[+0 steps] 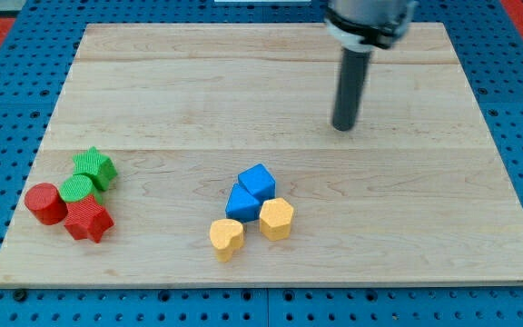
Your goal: Slide the blue triangle to the left center
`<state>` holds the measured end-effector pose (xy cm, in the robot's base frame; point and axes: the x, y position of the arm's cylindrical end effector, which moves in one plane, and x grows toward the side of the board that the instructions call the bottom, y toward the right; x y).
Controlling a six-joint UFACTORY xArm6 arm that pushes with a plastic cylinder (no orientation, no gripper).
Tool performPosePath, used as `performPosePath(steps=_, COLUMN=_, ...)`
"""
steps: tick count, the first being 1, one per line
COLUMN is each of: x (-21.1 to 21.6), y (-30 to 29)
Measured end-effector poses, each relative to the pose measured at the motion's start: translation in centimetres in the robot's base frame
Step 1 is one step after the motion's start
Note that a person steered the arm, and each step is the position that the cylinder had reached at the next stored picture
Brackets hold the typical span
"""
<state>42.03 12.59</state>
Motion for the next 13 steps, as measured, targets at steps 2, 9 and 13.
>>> performPosePath(steps=2, x=11.7, y=4.6)
performPosePath(steps=9, x=10.4, y=-14.7)
performPosePath(steps=13, x=5.7, y=-15.9)
